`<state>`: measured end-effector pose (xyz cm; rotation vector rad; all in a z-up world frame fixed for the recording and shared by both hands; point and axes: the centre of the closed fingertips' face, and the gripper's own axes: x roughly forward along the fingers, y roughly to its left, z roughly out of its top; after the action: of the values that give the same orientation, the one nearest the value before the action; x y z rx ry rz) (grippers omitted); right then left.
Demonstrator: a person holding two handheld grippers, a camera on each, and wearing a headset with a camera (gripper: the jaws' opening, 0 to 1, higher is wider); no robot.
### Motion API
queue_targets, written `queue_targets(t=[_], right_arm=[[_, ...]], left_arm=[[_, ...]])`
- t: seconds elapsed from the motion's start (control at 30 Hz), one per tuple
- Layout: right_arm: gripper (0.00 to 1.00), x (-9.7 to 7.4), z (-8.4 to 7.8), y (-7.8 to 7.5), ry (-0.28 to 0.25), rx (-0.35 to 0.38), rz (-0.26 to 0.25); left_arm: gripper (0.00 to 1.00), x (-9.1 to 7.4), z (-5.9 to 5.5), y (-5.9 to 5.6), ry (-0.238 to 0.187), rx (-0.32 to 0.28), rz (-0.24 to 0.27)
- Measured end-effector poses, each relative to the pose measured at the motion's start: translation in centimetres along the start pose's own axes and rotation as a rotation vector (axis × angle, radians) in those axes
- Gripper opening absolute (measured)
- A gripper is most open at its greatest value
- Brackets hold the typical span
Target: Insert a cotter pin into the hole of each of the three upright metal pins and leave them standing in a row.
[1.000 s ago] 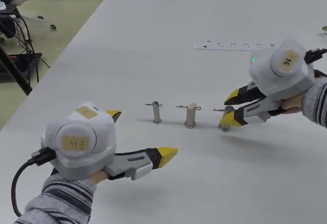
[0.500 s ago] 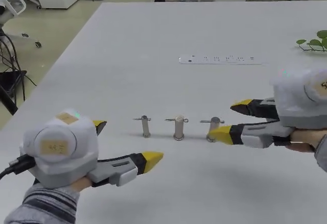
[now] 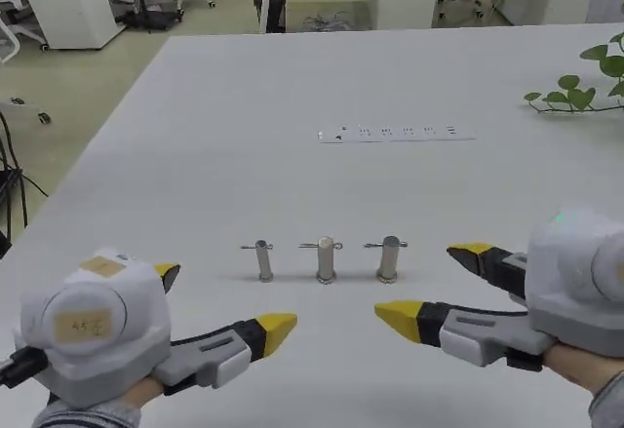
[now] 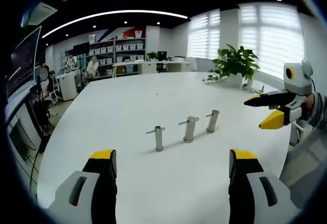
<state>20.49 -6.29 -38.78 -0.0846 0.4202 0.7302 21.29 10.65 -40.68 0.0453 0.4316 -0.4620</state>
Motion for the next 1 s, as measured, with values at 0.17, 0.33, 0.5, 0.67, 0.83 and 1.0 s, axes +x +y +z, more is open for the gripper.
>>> queue_targets(t=[0.17, 0.33, 0.5, 0.67, 0.83, 1.0], right_arm=[[0.78, 0.1, 0.1, -0.5, -0.054, 0.012, -0.044], [0.79, 0.3, -0.7, -1.1, -0.095, 0.045, -0.082], [0.78, 0.6, -1.7, -1.9, -0.039, -0.071, -0.130], [0.78, 1.4, -1.7, -1.1, -0.043, -0.044, -0.102], [0.77, 1.7, -2.2, -0.4, -0.024, -0.058, -0.086], [0.76, 1.6, -2.4, -0.8, -0.026, 0.035, -0.094]], left_arm=[[0.95, 0.3, -0.6, 0.0, 0.006, -0.012, 0.008], [0.99, 0.6, -0.2, -0.3, 0.001, 0.044, 0.010], [0.99, 0.8, -0.3, -0.8, 0.003, 0.064, -0.008], [0.99, 1.0, -0.2, -1.0, -0.005, 0.066, -0.011], [0.99, 1.0, 0.2, -1.2, -0.026, 0.057, -0.016], [0.99, 0.9, 0.1, -0.8, -0.025, 0.056, -0.001]])
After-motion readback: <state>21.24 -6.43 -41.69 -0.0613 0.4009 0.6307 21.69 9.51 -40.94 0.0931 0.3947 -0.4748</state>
